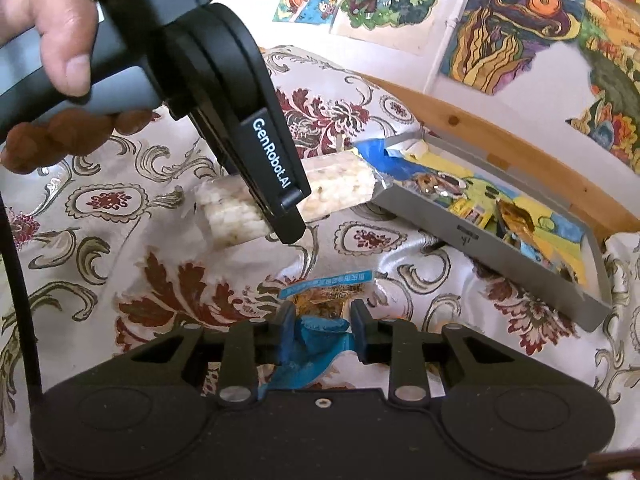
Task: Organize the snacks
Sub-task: 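Lift the rice-cake bar with the left gripper while the right lifts the blue-orange packet, then lower the rice-cake bar into the grey tray with the left gripper while the right lowers the packet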
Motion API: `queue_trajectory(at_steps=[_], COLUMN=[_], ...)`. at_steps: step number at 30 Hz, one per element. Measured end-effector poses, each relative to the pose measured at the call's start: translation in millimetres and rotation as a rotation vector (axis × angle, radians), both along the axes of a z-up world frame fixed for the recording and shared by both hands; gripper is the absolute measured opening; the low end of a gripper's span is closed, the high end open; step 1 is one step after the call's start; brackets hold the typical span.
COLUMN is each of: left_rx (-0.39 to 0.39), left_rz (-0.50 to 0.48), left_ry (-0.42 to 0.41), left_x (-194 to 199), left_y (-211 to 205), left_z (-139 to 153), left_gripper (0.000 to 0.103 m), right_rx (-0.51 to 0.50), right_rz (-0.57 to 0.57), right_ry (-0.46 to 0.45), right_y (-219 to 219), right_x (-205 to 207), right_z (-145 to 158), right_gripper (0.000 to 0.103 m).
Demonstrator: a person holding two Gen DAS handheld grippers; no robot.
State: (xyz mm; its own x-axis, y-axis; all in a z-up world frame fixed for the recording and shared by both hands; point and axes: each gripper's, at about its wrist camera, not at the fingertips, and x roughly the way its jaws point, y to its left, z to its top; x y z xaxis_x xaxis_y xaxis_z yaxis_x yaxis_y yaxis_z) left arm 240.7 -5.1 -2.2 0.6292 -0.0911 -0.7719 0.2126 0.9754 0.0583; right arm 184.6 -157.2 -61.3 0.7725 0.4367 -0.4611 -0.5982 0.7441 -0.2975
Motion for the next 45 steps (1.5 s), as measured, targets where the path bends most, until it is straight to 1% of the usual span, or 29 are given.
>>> queue_trajectory(at_steps=[7, 13, 16, 20, 24, 26, 29, 33, 36, 40, 43, 45], left_rx=[-0.009, -0.030, -0.043, -0.073, -0.079, -0.086, -0.109, -0.125, -0.129, -0.132, -0.126, -0.131], left_rz=[0.009, 0.016, 0.013, 0.016, -0.002, -0.008, -0.010, -0.022, -0.024, -0.015, -0.008, 0.006], left_ry=[-0.023, -0.050, -0.081, -0.132, -0.173, -0.185, -0.209, -0.250, -0.251, -0.225, -0.206, -0.200], left_x=[-2, 5, 12, 31, 55, 71, 93, 121, 141, 162, 175, 180], left_y=[2, 2, 1, -1, -10, -17, -30, -50, -64, -77, -84, -86], left_z=[6, 10, 14, 24, 35, 40, 45, 47, 42, 29, 17, 11], left_gripper=[0.036, 0.036, 0.036, 0.036, 0.036, 0.036, 0.036, 0.036, 0.036, 0.036, 0.036, 0.036], right_rx=[0.004, 0.009, 0.010, 0.041, 0.078, 0.084, 0.102, 0.129, 0.161, 0.220, 0.267, 0.281], right_rz=[-0.003, -0.015, -0.031, -0.078, -0.140, -0.173, -0.240, -0.325, -0.372, -0.429, -0.452, -0.461], right_ry=[-0.041, -0.114, -0.178, -0.266, -0.338, -0.383, -0.414, -0.438, -0.436, -0.398, -0.344, -0.319], right_y=[-3, -9, -13, -25, -41, -49, -62, -80, -93, -109, -118, -121], right_x=[-2, -3, 0, 13, 32, 45, 69, 102, 122, 144, 155, 159], right_z=[7, 15, 22, 38, 55, 61, 69, 77, 79, 73, 65, 58], right_gripper=[0.031, 0.031, 0.031, 0.031, 0.031, 0.031, 0.031, 0.031, 0.032, 0.032, 0.032, 0.032])
